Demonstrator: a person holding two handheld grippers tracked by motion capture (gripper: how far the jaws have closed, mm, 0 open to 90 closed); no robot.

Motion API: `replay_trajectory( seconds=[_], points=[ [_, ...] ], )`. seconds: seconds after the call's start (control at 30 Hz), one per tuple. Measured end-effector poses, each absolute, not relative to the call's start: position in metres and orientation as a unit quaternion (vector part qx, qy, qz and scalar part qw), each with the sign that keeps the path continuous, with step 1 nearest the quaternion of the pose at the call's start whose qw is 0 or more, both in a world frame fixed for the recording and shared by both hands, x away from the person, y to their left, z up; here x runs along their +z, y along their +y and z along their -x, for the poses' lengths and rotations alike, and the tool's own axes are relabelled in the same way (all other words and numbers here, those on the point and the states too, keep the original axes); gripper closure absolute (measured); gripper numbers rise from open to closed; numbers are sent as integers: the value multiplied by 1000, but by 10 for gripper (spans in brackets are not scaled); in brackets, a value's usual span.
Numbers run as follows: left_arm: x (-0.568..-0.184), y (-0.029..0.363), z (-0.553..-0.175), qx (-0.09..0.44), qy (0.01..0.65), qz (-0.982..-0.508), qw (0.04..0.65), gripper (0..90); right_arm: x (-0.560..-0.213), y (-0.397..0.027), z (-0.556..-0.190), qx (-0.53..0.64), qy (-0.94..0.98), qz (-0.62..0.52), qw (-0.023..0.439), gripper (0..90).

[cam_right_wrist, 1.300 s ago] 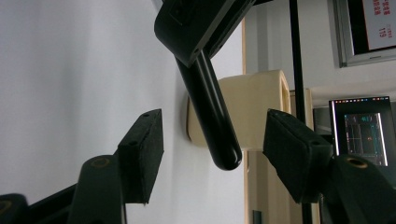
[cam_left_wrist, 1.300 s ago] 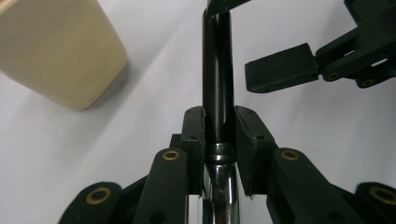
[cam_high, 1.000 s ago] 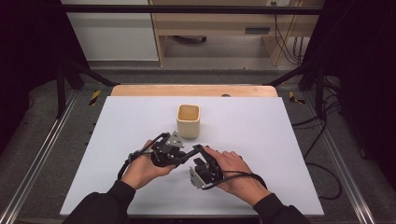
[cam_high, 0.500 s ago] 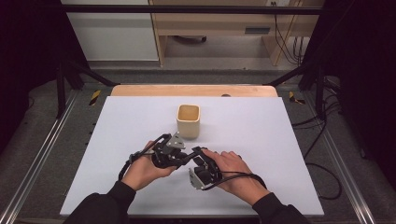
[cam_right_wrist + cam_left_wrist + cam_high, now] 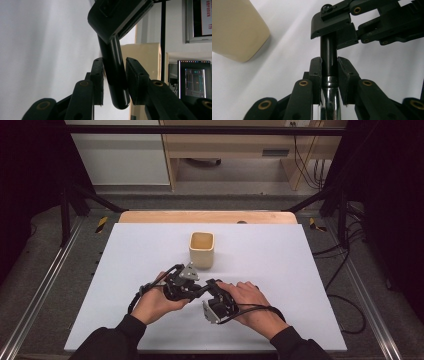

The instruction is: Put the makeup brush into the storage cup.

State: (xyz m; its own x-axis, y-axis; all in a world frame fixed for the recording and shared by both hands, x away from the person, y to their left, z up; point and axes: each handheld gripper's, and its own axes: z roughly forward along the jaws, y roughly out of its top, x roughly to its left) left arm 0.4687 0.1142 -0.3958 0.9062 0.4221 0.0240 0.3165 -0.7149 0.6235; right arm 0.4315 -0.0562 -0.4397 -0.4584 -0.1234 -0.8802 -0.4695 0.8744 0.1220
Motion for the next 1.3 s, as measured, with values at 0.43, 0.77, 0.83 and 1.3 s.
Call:
replay_trajectory(
  seconds=[0.43, 0.77, 0.83, 1.3],
  points=[
    [-399, 117, -469, 77, 201, -920, 327, 741, -445, -55, -431, 163, 840, 191, 480, 739],
    [-398, 128, -470, 97, 224, -905, 349, 558, -450, -55, -432, 157, 847, 191, 471, 743],
    [-395, 132, -470, 107, 231, -897, 361, 497, -452, -57, -432, 157, 852, 179, 467, 743],
    [-395, 158, -471, 156, 271, -860, 404, 194, -460, -74, -433, 162, 858, 144, 466, 743]
  ],
)
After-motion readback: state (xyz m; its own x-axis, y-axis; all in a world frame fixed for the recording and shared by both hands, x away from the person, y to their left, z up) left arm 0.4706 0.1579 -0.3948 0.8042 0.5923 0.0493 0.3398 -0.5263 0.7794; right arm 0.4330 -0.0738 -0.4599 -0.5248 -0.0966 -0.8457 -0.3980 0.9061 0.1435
